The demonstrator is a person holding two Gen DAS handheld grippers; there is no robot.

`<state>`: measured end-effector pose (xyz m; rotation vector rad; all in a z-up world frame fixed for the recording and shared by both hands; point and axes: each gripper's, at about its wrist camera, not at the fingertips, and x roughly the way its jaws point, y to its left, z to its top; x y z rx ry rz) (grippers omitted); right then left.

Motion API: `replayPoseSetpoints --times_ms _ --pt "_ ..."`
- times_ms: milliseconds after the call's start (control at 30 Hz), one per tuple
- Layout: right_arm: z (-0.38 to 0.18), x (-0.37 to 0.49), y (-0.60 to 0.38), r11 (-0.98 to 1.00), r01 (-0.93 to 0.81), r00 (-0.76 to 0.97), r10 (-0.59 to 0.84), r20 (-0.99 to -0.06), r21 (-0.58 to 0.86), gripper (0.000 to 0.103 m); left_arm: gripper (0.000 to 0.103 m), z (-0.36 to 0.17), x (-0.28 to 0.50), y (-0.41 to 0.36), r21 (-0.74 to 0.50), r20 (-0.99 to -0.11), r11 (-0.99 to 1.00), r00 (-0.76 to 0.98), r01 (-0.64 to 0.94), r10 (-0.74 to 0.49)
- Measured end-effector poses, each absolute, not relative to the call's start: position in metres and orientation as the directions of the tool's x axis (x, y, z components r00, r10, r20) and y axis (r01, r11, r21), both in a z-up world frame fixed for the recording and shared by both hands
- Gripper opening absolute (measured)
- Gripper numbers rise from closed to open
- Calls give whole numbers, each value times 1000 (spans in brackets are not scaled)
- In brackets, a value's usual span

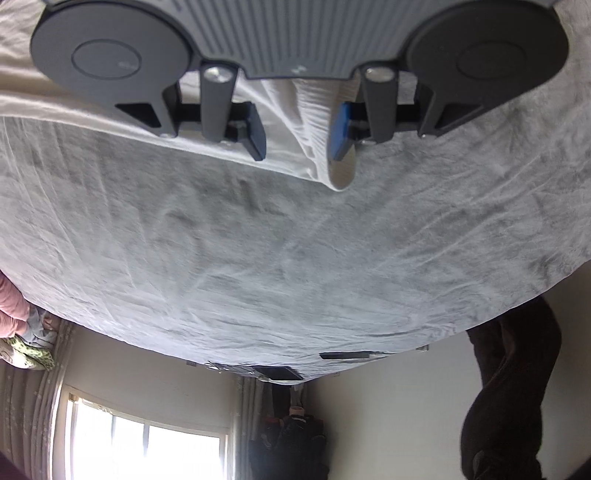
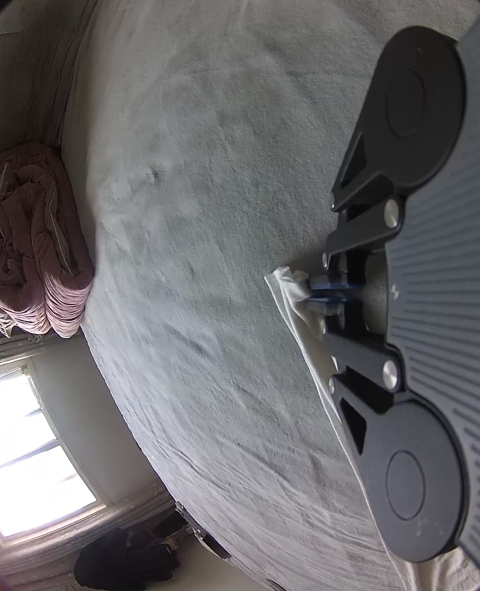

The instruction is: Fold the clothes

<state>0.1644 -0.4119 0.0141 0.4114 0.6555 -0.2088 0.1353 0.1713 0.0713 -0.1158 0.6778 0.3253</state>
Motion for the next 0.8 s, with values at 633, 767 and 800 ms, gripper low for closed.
replayPoseSetpoints --times_ms 633,767,800 --pt "32 144 -414 967 206 651 -19 -759 153 17 42 61 138 167 -40 -701 969 698 -245 148" --pt "51 144 -423 974 194 737 -65 -672 119 41 43 59 140 168 -53 -710 968 691 -244 135" --pt "49 146 -425 974 195 745 -71 -663 115 41 43 58 140 168 -54 -712 968 689 -243 134"
